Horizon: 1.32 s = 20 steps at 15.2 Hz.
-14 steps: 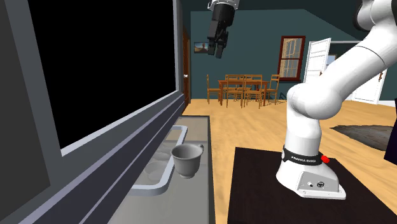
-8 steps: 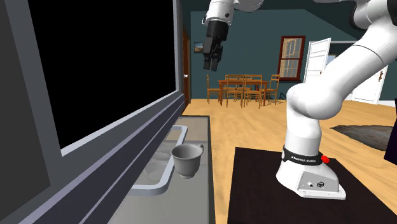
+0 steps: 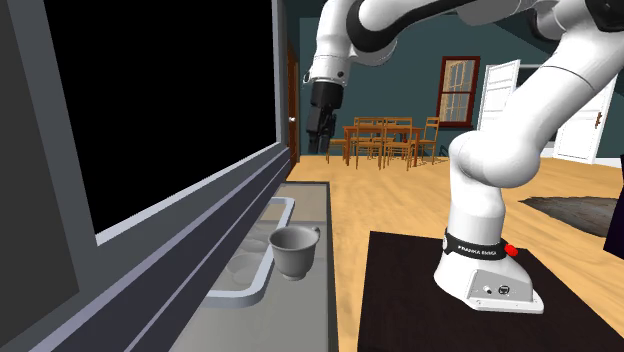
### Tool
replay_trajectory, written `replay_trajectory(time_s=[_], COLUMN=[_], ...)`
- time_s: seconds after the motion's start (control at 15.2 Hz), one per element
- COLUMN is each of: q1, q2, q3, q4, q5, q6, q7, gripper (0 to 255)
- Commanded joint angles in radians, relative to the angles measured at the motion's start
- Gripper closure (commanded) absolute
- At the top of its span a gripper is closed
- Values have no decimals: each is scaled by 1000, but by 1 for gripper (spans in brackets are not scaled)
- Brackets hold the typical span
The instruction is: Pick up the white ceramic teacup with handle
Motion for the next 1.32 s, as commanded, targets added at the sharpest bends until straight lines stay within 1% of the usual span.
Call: replay_trajectory(time_s=[0.0, 0.46, 0.79, 0.86, 1.25], q1=[13, 71, 130, 130, 147], q2=[41, 245, 432, 433, 514], q3=[-5, -24, -41, -41, -45], q4=[-33, -105, -112, -112, -129], q5=[19, 108, 215, 216, 267], q6=[64, 297, 455, 456, 550], q7=[-19, -110, -211, -212, -262], gripper=[0, 0, 0, 0, 0])
